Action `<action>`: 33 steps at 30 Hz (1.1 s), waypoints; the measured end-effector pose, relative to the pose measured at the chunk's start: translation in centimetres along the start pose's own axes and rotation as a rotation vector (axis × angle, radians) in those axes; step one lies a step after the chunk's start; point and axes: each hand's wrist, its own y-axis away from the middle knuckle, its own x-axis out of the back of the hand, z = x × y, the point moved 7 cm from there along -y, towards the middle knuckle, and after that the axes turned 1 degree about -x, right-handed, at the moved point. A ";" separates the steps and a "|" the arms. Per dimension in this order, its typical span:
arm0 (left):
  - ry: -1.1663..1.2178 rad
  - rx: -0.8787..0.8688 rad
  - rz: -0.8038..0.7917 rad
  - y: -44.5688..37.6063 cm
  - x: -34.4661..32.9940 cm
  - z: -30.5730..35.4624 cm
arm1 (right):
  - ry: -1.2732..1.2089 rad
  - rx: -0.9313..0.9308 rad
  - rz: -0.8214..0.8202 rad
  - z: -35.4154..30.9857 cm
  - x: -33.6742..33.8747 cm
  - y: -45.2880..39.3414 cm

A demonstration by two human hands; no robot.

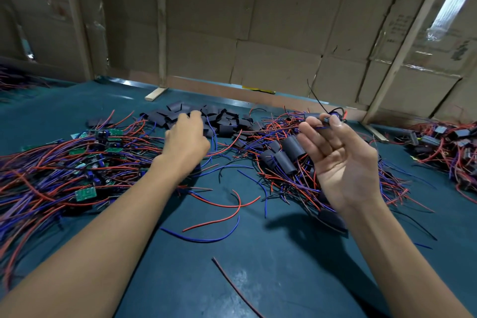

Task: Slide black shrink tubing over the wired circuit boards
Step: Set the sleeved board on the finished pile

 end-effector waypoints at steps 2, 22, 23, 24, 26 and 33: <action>0.249 -0.045 0.055 -0.1 0.4 0.5 | -0.014 -0.005 0.006 0.0 0.1 0.0; 1.971 0.448 -0.473 1.8 -5.0 3.3 | -0.060 0.052 -0.021 -1.4 0.3 0.1; 1.981 0.452 -0.525 2.1 -5.0 3.7 | -0.048 0.048 -0.023 -1.4 0.2 0.1; 1.971 0.434 -0.581 2.4 -4.9 4.0 | -0.033 0.040 -0.019 -1.4 0.2 0.1; 1.944 0.385 -0.670 2.8 -4.8 4.6 | -0.005 0.026 0.000 -1.4 0.3 0.1; 1.844 0.343 -0.768 3.7 -4.9 5.7 | -0.027 0.042 0.020 -1.5 0.7 -0.2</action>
